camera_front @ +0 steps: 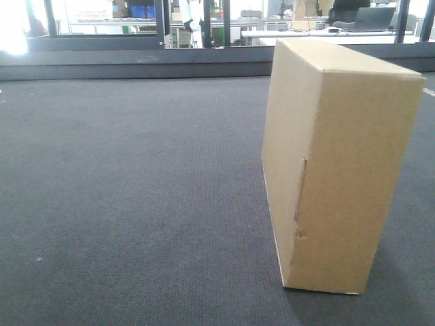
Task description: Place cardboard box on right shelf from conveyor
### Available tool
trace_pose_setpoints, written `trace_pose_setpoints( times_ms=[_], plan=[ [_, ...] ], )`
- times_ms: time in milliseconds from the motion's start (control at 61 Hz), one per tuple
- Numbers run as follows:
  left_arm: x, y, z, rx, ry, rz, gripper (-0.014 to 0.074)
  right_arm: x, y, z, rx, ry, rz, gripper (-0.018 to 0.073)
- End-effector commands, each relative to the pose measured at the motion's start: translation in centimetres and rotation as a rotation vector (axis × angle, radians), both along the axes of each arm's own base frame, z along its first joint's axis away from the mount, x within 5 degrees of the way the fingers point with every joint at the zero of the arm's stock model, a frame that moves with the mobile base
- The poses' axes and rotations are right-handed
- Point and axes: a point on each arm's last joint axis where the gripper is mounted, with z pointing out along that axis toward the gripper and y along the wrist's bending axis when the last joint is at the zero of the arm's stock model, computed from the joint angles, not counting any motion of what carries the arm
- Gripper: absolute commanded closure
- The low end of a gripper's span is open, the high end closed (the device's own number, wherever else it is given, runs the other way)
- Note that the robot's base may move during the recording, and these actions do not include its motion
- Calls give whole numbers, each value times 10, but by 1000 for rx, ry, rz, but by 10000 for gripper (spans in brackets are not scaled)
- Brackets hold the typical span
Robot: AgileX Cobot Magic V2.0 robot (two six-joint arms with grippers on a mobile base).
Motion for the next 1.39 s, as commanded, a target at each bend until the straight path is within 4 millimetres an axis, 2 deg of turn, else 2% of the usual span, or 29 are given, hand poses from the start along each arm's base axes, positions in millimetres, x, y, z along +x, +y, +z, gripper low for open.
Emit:
trace_pose_setpoints(
  times_ms=[0,131,164,475,689,836,984,1164,1377],
  plan=[
    [0,1,6,-12,-84,6,713,11,0,23,58,-48,-29,375],
    [0,1,6,-12,-84,6,712,23,2,33,94,72,-46,6],
    [0,1,6,-12,-84,6,713,26,3,36,106,94,-48,-50],
    [0,1,6,-12,-84,6,712,56,33,78,249,240,-50,-27],
    [0,1,6,-12,-84,6,712,84,71,98,236,310,-7,-27],
    [0,1,6,-12,-84,6,712,100,101,99,208,339,75,-27],
    [0,1,6,-12,-84,6,713,109,126,89,182,382,132,-27],
    [0,1,6,-12,-84,6,713,113,142,77,158,421,167,-27],
    [0,1,6,-12,-84,6,713,115,148,72,165,440,165,-27]
  ],
)
